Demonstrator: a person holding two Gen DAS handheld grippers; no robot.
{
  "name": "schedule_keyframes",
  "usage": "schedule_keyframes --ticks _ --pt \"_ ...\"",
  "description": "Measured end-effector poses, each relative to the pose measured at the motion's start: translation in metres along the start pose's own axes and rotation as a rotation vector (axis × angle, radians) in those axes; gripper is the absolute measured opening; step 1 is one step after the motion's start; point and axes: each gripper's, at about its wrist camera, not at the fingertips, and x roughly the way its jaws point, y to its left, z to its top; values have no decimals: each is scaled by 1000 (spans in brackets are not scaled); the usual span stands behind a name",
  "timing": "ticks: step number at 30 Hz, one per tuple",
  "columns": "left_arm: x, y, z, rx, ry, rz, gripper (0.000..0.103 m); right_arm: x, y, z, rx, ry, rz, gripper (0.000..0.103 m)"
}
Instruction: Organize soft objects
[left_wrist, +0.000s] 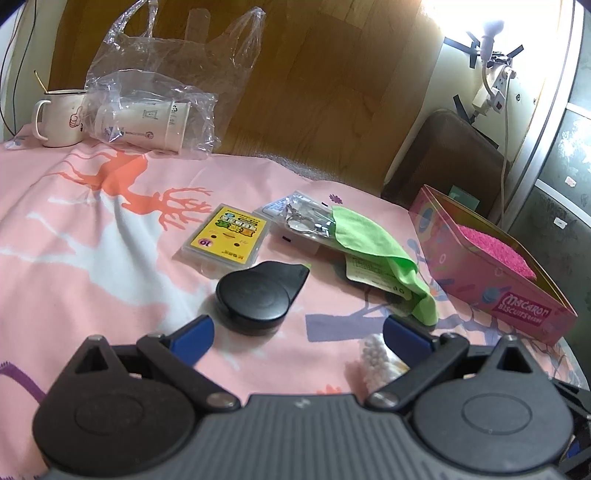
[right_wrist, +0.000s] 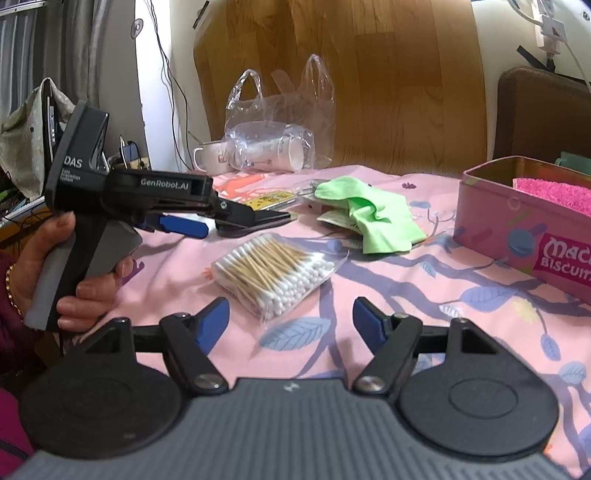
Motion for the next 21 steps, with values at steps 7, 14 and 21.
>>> schedule_keyframes --ticks 7,14,21 --pt "0 2 1 -6 6 -25 101 4 2 -1 -6 24 -4 78" --pt "-1 4 1 -18 3 -62 101 10 8 -2 -27 50 -10 79" --pt "-3 2 0 -11 -2 -87 101 15 14 -1 -38 59 -20 79"
